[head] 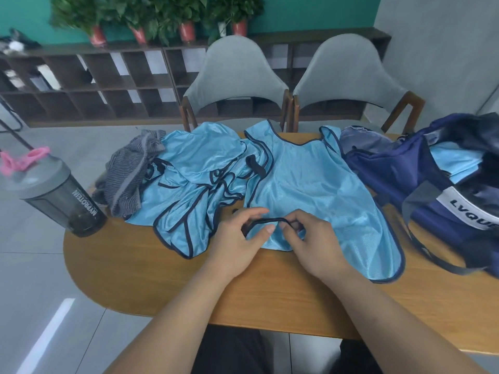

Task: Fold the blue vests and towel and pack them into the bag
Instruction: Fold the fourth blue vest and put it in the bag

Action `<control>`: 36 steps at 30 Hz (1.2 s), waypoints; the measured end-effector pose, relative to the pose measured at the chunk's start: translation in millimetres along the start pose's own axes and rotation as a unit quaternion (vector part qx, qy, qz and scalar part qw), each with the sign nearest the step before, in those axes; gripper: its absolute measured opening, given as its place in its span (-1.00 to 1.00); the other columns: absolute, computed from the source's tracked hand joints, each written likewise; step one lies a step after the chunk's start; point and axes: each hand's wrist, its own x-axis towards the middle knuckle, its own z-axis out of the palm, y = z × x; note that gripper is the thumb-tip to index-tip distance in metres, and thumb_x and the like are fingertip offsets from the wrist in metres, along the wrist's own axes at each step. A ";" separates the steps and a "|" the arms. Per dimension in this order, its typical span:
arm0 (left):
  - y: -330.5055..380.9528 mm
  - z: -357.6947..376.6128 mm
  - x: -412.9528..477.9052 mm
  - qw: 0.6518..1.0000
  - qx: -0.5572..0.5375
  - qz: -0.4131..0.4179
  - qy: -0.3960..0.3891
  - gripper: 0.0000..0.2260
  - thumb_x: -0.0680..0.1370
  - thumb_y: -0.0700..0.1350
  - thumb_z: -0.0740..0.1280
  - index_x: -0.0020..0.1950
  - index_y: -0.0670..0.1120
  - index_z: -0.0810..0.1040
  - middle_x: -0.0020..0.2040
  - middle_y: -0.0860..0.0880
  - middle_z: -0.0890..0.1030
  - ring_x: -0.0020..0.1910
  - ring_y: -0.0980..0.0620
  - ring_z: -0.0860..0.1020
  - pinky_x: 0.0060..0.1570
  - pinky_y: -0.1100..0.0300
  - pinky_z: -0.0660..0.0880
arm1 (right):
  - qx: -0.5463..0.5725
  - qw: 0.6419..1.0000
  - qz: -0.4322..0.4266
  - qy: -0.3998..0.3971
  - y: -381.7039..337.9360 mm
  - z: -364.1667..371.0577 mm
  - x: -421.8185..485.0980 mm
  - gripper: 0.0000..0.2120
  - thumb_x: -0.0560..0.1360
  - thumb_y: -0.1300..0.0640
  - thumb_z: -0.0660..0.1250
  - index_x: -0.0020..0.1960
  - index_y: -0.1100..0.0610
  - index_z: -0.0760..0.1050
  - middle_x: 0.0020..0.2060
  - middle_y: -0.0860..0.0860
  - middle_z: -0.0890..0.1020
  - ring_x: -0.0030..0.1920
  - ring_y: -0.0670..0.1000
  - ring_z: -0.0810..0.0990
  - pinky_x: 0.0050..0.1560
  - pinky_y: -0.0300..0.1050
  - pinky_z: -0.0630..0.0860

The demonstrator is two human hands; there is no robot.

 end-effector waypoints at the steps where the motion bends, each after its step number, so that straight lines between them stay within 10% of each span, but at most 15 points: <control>1: -0.7 -0.1 0.6 1.000 0.008 0.012 0.001 -0.76 0.60 0.01 0.48 0.27 0.10 0.68 0.15 0.21 0.67 0.21 0.28 0.59 0.20 0.40 0.47 | 0.000 1.000 0.001 -0.001 -0.3 0.0 0.0 -0.91 0.60 -0.01 0.39 -0.08 -0.10 0.57 -0.28 -0.11 0.62 -0.15 -0.06 0.61 -0.08 -0.06 0.54; 15: -8.2 0.2 1.7 0.992 -0.031 0.023 0.117 -0.95 0.65 -0.04 0.41 0.07 0.01 0.65 -0.16 0.00 0.68 -0.11 -0.07 0.64 -0.03 -0.03 0.58 | -0.203 0.974 -0.052 0.087 -0.3 -3.9 -3.2 -0.86 0.45 0.11 0.44 0.01 0.02 0.61 -0.10 -0.09 0.58 -0.04 0.03 0.52 0.01 0.00 0.50; 26: -10.7 -23.6 17.4 0.984 0.088 0.067 0.140 -0.86 0.68 0.05 0.35 0.09 0.01 0.61 -0.26 0.09 0.61 -0.26 0.04 0.58 -0.19 -0.08 0.56 | -0.334 0.935 0.006 0.116 20.2 -86.5 -4.1 -0.79 0.44 0.19 0.42 0.06 0.07 0.66 -0.05 -0.01 0.60 -0.08 0.13 0.59 -0.18 -0.03 0.52; 36: -8.1 -34.3 39.9 0.965 0.182 0.061 0.179 -0.85 0.70 0.10 0.30 0.07 0.04 0.56 -0.32 0.08 0.57 -0.33 0.05 0.55 -0.32 -0.06 0.55 | -0.057 0.993 0.106 0.009 29.6 -136.7 9.2 -0.84 0.58 0.18 0.40 0.03 -0.08 0.64 -0.17 -0.10 0.71 -0.17 -0.09 0.64 -0.08 -0.03 0.56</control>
